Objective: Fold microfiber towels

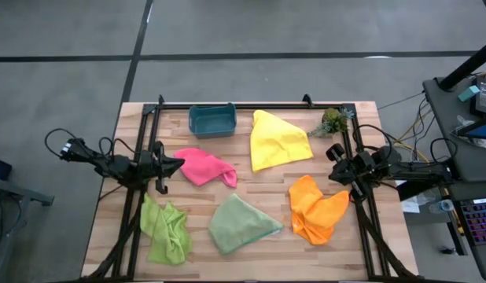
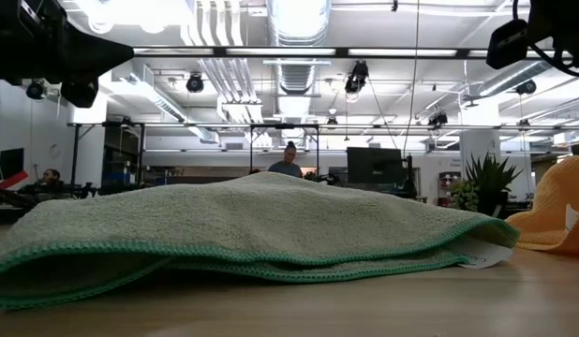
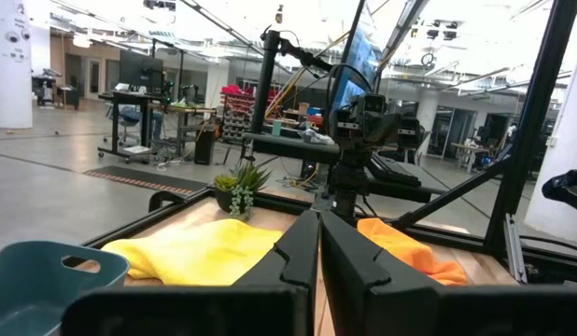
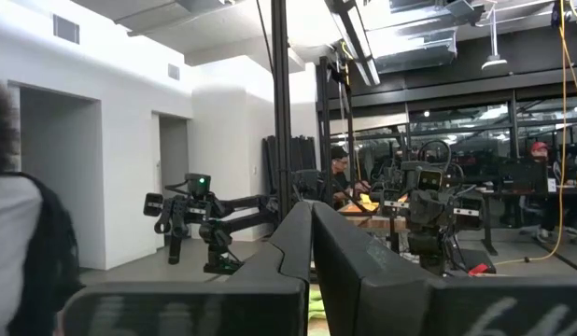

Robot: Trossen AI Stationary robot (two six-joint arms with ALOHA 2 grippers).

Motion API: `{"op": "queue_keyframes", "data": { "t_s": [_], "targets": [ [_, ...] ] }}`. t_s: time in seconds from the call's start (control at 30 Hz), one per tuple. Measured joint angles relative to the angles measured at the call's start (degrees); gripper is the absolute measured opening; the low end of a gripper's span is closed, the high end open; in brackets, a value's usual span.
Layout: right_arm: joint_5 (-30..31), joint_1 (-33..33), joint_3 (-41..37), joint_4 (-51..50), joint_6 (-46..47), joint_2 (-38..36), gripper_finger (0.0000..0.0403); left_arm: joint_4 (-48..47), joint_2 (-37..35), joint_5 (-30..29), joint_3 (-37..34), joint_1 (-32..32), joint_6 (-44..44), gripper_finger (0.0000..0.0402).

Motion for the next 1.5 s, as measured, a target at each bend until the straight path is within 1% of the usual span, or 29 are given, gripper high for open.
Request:
{"op": "queue_keyframes", "data": {
  "t_s": [1.27,1.43,1.5],
  "targets": [
    [0.00,0.02,0.00,-0.01,-0.02,0.01,0.0009,0.00,0.01,-0.01,0.00,-0.01,0.00,0.0001],
    [0.02,0.00,-0.02,0.00,-4.15,0.02,0.0009,0.00,0.00,0.00,0.00,-0.02,0.00,0.0001],
    [0.02,0.00,0.00,0.07,-4.42,0.00,0.0009,0.25,0.02,0.00,-0.01,-0.01,-0.13,0.0001]
  ]
}}
